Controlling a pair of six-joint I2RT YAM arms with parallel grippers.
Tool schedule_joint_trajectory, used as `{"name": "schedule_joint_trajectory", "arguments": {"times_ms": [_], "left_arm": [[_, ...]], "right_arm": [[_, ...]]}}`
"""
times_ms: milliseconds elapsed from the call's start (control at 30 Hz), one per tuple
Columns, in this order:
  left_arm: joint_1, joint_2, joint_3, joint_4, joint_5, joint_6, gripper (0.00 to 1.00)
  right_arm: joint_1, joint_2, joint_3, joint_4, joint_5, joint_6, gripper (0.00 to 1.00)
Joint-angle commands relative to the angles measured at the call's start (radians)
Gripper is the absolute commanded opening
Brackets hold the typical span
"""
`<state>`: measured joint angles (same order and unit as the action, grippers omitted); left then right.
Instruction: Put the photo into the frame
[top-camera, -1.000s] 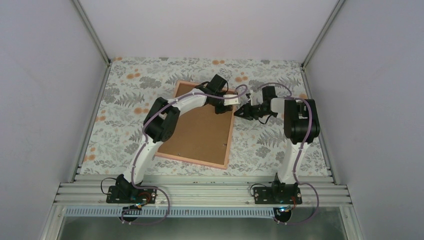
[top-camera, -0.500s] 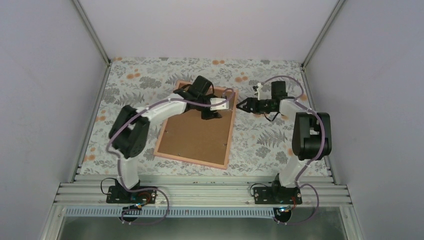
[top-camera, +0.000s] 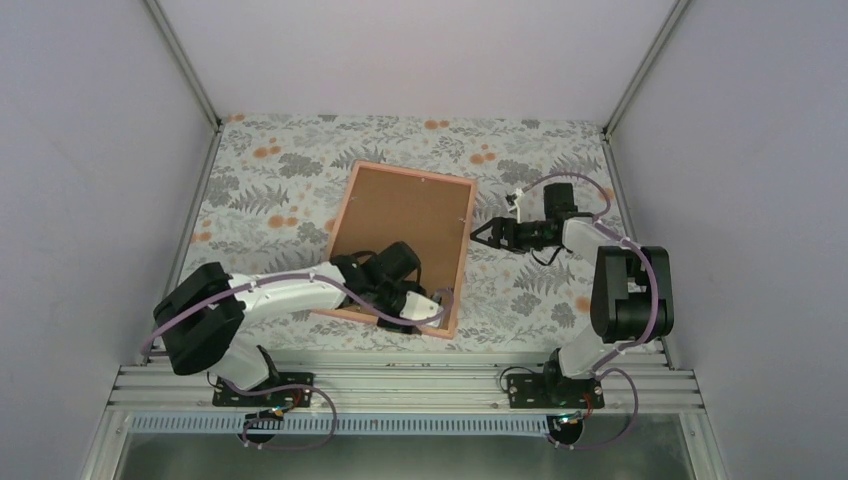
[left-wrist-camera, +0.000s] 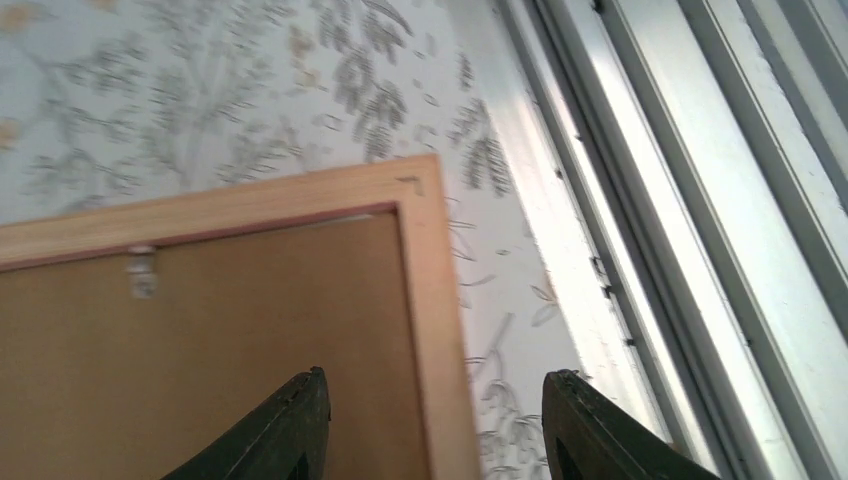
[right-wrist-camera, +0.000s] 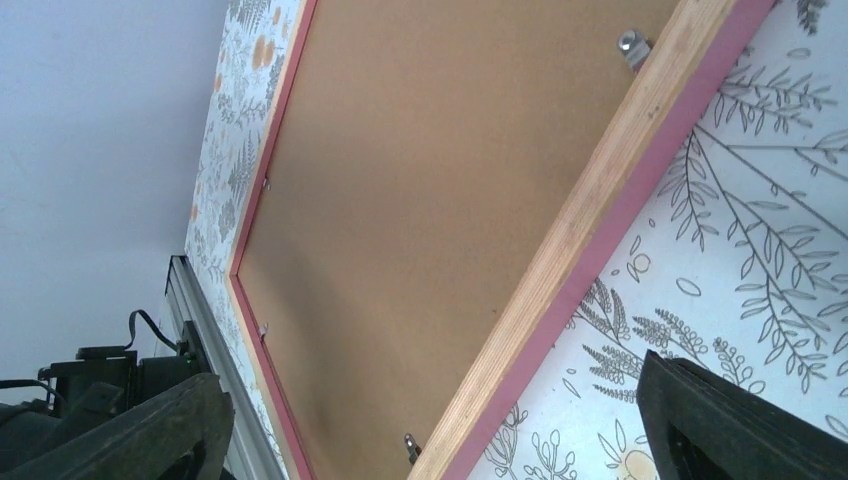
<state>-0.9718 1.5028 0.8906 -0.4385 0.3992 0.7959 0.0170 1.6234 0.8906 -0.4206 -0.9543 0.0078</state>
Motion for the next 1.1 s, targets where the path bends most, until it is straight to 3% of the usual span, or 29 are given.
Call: {"name": "schedule_joint_trajectory", "arguments": {"times_ms": [0, 300, 700, 967, 1067], "left_arm": [[-0.047, 0.013, -0.045, 0.060, -0.047, -0.040, 0.54], [-0.092, 0.115, -0.049, 0.130, -0.120, -0.067, 0.51], [-0.116, 0.168, -0.075, 0.132, -0.165, -0.070, 0.21], [-0.111, 0.115, 0.004, 0.094, -0.126, -0.143, 0.03], [-0.109, 0.089, 0.030, 0.093, -0.123, -0.170, 0.02]], "right_arm": [[-0.010, -0.017, -0.030, 0.010, -0.046, -0.018, 0.99], [-0.010, -0.003, -0.064, 0.039, -0.036, 0.001, 0.96], [-0.010, 0.027, -0.102, 0.077, -0.010, 0.038, 0.94], [-0.010, 0.094, -0.112, 0.100, -0.084, 0.076, 0.95], [-0.011, 0.131, -0.113, 0.104, -0.140, 0.092, 0.98]]}}
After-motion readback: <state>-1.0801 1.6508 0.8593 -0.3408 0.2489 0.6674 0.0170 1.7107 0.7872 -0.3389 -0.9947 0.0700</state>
